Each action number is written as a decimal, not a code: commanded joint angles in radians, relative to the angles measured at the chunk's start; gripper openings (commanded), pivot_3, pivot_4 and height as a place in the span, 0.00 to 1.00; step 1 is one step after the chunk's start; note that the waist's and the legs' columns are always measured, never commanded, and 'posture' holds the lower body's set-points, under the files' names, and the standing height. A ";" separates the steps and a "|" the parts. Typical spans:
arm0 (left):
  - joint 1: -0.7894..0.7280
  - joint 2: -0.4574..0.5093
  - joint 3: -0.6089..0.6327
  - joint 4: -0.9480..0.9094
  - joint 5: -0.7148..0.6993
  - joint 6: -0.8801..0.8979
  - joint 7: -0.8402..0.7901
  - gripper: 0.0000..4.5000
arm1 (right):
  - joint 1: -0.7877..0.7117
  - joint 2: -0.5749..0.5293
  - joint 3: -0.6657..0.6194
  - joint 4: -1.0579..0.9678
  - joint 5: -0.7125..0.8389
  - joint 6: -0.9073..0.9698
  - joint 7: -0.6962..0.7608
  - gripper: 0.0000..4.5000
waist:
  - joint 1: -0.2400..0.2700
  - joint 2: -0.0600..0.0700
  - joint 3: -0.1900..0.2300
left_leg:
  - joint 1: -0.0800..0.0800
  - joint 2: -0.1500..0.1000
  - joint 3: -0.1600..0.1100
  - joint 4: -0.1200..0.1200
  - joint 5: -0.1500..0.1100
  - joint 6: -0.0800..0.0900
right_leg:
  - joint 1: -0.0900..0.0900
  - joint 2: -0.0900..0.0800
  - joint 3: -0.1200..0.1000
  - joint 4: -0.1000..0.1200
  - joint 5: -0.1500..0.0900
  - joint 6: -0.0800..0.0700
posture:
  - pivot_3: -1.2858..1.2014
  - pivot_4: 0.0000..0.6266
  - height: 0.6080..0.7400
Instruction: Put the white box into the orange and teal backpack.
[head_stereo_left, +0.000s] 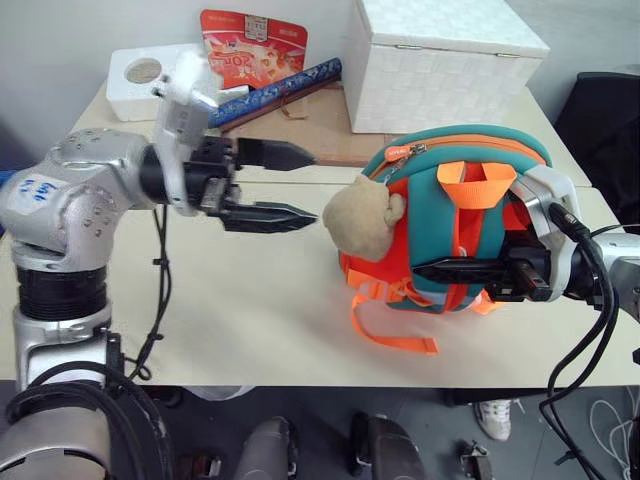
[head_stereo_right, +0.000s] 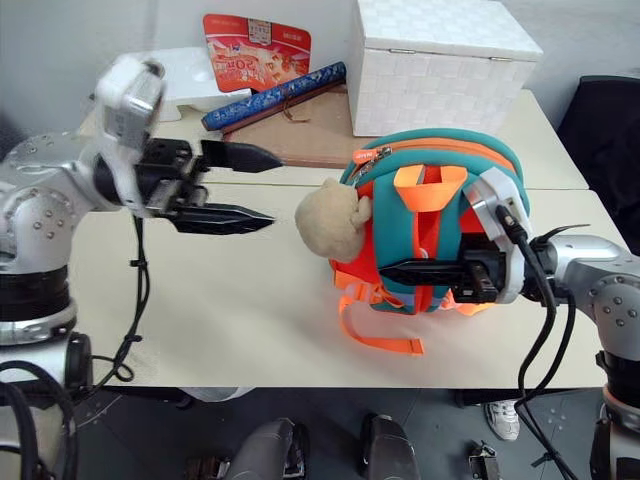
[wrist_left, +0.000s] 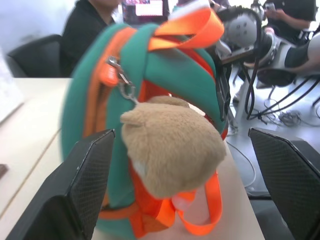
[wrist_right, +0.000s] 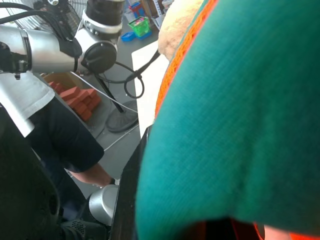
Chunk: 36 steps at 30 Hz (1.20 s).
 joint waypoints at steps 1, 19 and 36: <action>-0.001 -0.020 -0.084 -0.052 0.061 -0.015 0.059 1.00 | -0.001 0.004 -0.034 -0.042 0.044 -0.005 -0.019 0.00 | -0.004 0.000 0.000 | 0.000 0.000 0.000 0.000 0.000 0.000 | -0.001 0.001 0.000 0.000 0.000 0.000 | 0.52 0.24 1.00; -0.009 -0.064 0.005 0.056 0.013 0.023 0.127 0.25 | 0.078 0.004 -0.063 -0.048 0.077 -0.034 -0.105 0.00 | -0.002 0.000 0.000 | -0.001 0.001 0.001 0.001 -0.001 0.000 | -0.001 0.001 0.000 0.001 0.000 0.000 | 0.52 0.24 1.00; 0.165 0.115 -0.247 0.305 0.438 -0.531 -0.032 0.20 | 0.184 -0.056 -0.192 0.008 0.068 -0.063 -0.051 0.00 | 0.001 0.000 0.000 | 0.000 0.001 0.003 0.001 -0.001 0.001 | -0.002 0.000 -0.001 0.000 0.000 0.000 | 0.52 0.24 1.00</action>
